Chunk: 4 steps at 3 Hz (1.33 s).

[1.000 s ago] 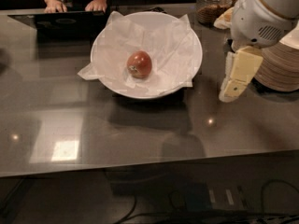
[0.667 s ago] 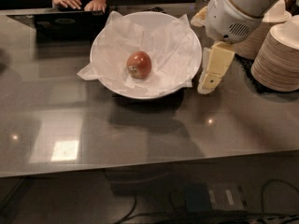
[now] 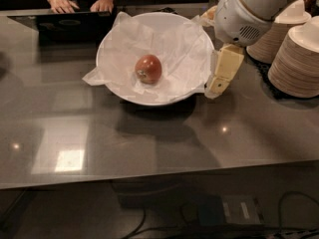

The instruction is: Pick apple from white bowl

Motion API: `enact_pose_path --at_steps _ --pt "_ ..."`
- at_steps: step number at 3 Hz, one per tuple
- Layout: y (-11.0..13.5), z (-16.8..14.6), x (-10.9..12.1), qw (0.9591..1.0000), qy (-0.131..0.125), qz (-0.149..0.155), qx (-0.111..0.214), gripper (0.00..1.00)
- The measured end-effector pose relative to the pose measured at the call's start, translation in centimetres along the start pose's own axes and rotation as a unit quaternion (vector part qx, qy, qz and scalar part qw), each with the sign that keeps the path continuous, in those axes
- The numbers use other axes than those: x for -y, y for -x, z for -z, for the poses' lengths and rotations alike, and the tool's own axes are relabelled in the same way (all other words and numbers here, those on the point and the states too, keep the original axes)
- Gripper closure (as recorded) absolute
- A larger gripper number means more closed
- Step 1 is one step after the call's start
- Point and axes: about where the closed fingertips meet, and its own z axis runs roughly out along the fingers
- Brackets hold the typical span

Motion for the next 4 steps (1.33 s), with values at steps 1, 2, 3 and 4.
enact_pose_path --at_steps 1,2,3,4 --pt "1.9 -2.0 2.6 0.9979 -0.022 0.02 0.058 0.0" --pt "3.9 -3.4 4.9 0.9923 -0.033 0.033 0.115 0.0" --pt "5.5 -4.9 6.2 0.9867 -0.024 0.043 0.155 0.0" --pt "6.5 -6.1 6.7 0.9835 -0.007 0.048 0.174 0.08"
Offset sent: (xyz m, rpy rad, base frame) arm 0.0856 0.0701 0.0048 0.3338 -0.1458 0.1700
